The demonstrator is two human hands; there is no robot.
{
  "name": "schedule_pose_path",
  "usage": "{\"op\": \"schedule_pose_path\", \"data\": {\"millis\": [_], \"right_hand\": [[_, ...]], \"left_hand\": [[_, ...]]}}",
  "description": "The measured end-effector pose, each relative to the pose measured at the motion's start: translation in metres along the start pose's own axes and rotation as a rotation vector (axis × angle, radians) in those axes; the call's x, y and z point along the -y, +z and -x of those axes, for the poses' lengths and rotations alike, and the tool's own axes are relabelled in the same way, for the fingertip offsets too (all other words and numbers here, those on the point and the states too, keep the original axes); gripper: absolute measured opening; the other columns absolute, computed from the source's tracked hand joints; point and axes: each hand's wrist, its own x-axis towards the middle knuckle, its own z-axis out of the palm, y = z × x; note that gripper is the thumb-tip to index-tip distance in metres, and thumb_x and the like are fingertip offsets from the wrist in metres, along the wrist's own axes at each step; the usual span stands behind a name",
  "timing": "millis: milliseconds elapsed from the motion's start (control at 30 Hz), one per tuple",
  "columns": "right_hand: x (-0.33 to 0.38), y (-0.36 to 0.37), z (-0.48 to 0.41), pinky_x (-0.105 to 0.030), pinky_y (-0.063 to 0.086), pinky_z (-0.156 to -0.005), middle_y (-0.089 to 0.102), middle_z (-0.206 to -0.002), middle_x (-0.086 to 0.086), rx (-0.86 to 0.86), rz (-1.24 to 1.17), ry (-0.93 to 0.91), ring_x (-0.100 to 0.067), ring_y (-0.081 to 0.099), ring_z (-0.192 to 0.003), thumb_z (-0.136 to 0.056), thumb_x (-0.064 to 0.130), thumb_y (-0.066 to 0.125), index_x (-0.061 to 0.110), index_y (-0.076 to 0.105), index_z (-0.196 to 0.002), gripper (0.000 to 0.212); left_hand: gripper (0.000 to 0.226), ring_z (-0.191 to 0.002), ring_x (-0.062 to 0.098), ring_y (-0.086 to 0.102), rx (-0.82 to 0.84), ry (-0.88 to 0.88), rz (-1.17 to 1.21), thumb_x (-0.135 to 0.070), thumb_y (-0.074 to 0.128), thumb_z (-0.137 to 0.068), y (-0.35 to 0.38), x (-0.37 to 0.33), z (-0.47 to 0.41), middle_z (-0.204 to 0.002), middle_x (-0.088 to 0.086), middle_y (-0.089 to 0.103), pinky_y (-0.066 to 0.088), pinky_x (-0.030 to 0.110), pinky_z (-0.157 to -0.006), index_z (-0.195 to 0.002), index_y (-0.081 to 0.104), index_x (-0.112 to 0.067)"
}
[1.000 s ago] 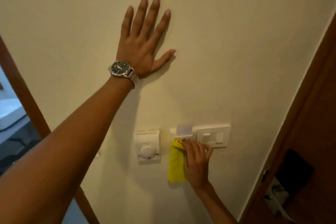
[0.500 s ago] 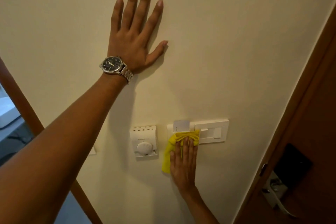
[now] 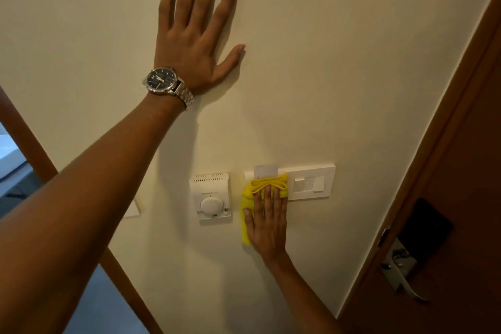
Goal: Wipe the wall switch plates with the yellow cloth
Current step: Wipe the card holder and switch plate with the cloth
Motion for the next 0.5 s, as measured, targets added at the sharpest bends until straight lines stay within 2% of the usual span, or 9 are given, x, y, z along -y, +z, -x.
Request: {"op": "schedule_pose_path", "data": {"millis": [133, 200, 300, 367, 433, 500], "right_hand": [[-0.005, 0.003, 0.029, -0.062, 0.044, -0.103, 0.005, -0.17, -0.016, 0.044, 0.051, -0.051, -0.034, 0.009, -0.157, -0.107, 0.041, 0.04, 0.009, 0.015, -0.161, 0.067], [-0.001, 0.003, 0.021, -0.063, 0.041, -0.107, 0.008, -0.17, -0.014, 0.038, 0.054, -0.013, -0.034, 0.009, -0.157, -0.106, 0.043, 0.041, 0.01, 0.014, -0.161, 0.069], [0.012, 0.0, 0.0, -0.063, 0.033, -0.117, 0.024, -0.165, -0.017, 0.037, 0.02, 0.079, -0.034, 0.011, -0.157, -0.106, 0.045, 0.043, 0.012, 0.013, -0.162, 0.072], [0.015, -0.002, 0.006, -0.065, 0.039, -0.112, 0.033, -0.161, -0.019, 0.042, 0.004, 0.08, -0.033, 0.01, -0.157, -0.104, 0.044, 0.047, 0.011, 0.013, -0.161, 0.074], [0.013, -0.004, 0.024, -0.065, 0.048, -0.103, 0.024, -0.165, -0.017, 0.058, -0.005, 0.043, -0.033, 0.01, -0.157, -0.102, 0.042, 0.05, 0.01, 0.018, -0.16, 0.074], [0.007, -0.002, 0.033, -0.064, 0.048, -0.102, 0.008, -0.17, -0.012, 0.051, 0.022, 0.004, -0.032, 0.011, -0.157, -0.104, 0.042, 0.046, 0.011, 0.017, -0.16, 0.07]], "left_hand": [[0.077, -0.155, 0.042, 0.027, 0.005, 0.003, 0.001, -0.066, 0.033, -0.107, -0.001, 0.001, 0.0, -0.168, 0.019, 0.029, 0.025, 0.062, -0.126, -0.166, 0.024, -0.018], [0.077, -0.154, 0.043, 0.029, -0.002, 0.005, -0.002, -0.066, 0.033, -0.107, -0.002, 0.001, 0.0, -0.167, 0.02, 0.03, 0.026, 0.062, -0.125, -0.165, 0.025, -0.017], [0.078, -0.153, 0.042, 0.032, -0.012, -0.001, -0.023, -0.07, 0.031, -0.106, 0.001, 0.0, 0.001, -0.166, 0.018, 0.033, 0.027, 0.061, -0.124, -0.165, 0.027, -0.019], [0.078, -0.152, 0.041, 0.034, -0.006, -0.01, -0.032, -0.071, 0.03, -0.106, 0.0, 0.0, 0.001, -0.165, 0.017, 0.035, 0.028, 0.06, -0.124, -0.164, 0.029, -0.02], [0.078, -0.153, 0.041, 0.032, 0.016, -0.012, -0.009, -0.07, 0.03, -0.106, -0.003, 0.0, 0.001, -0.166, 0.018, 0.033, 0.027, 0.061, -0.124, -0.164, 0.028, -0.019], [0.077, -0.154, 0.042, 0.029, 0.031, -0.003, 0.006, -0.068, 0.031, -0.107, -0.006, 0.0, 0.001, -0.167, 0.019, 0.03, 0.025, 0.062, -0.125, -0.165, 0.027, -0.017]]}}
